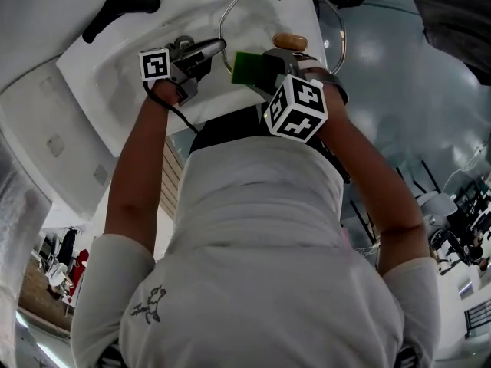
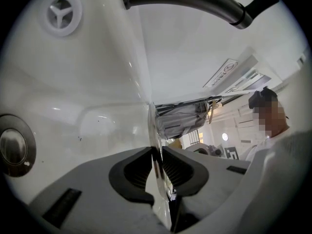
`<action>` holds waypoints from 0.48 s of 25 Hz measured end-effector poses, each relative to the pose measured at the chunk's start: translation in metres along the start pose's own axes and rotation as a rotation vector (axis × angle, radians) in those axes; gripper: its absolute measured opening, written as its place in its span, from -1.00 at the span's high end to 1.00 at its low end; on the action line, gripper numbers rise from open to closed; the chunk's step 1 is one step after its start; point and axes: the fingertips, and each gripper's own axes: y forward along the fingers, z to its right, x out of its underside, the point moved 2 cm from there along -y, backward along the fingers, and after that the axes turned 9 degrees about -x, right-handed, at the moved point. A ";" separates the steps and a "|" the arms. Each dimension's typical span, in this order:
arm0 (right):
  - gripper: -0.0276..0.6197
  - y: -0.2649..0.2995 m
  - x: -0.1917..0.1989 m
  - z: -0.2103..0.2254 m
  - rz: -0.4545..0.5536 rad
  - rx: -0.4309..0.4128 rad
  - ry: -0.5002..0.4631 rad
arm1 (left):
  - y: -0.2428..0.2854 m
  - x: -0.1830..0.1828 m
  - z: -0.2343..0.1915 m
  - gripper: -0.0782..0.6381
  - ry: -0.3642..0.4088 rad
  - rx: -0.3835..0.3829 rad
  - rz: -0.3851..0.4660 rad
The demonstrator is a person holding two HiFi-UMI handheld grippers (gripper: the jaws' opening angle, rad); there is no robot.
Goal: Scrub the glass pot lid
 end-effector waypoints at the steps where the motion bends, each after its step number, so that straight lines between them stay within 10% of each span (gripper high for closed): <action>1: 0.02 0.000 0.003 0.001 -0.002 -0.001 0.001 | 0.000 0.000 0.000 0.59 0.001 0.002 0.002; 12: 0.02 -0.026 0.062 0.013 -0.043 0.022 0.091 | 0.001 0.000 0.001 0.59 -0.028 0.017 0.010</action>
